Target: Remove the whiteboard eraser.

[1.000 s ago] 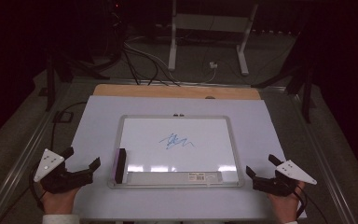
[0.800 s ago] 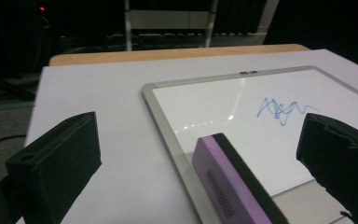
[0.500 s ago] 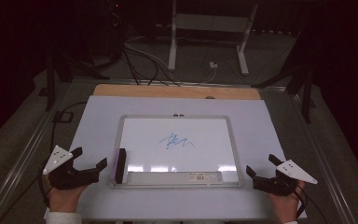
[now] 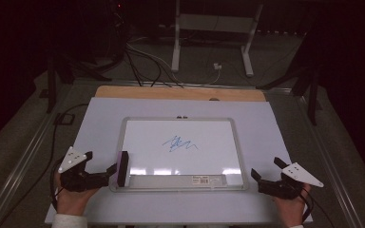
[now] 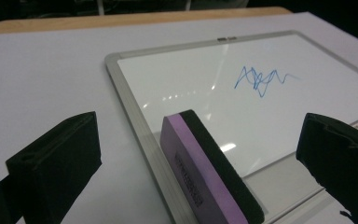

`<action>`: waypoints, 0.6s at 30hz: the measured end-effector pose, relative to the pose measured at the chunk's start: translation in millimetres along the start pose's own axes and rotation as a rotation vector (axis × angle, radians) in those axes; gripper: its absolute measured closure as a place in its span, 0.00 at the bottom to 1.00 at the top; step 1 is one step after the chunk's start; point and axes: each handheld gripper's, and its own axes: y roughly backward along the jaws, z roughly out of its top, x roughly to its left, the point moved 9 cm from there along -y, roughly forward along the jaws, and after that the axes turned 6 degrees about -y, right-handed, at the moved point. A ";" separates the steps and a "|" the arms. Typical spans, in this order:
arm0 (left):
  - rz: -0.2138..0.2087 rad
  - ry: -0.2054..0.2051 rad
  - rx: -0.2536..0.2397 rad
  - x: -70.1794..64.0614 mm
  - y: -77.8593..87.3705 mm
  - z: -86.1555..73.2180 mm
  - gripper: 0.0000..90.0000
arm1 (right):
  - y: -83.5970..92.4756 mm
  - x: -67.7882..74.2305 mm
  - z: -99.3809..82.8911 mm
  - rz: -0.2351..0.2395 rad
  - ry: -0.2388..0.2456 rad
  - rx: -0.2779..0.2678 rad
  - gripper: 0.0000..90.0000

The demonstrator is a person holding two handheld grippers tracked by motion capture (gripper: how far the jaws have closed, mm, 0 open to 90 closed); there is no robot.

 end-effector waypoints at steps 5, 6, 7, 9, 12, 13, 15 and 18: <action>0.008 0.002 0.041 -0.1 -3.1 -3.2 0.05 | -1.4 1.0 -0.9 0.001 0.006 0.008 0.00; 0.006 0.005 0.049 -0.5 -3.8 -4.1 0.05 | -1.2 1.5 -0.7 0.002 0.008 0.007 0.00; 0.006 0.006 0.057 -0.7 -4.5 -5.2 0.06 | -1.0 1.7 -0.6 0.002 0.009 0.006 0.00; 0.002 0.008 0.074 -1.8 -6.1 -7.3 0.07 | -1.1 1.8 -0.6 0.002 0.010 0.007 0.00; 0.011 0.013 0.113 -2.1 -8.7 -11.0 0.10 | -1.5 1.6 -1.0 0.003 0.010 0.010 0.00; 0.030 0.020 0.147 -0.1 -10.7 -14.7 0.13 | -1.7 1.7 -1.2 0.002 0.010 0.011 0.00; 0.030 0.028 0.155 0.3 -11.9 -16.3 0.19 | -2.4 2.0 -1.9 0.003 0.013 0.016 0.00; 0.027 0.047 0.185 1.3 -15.1 -22.6 0.20 | -2.9 2.5 -2.2 0.003 0.018 0.019 0.00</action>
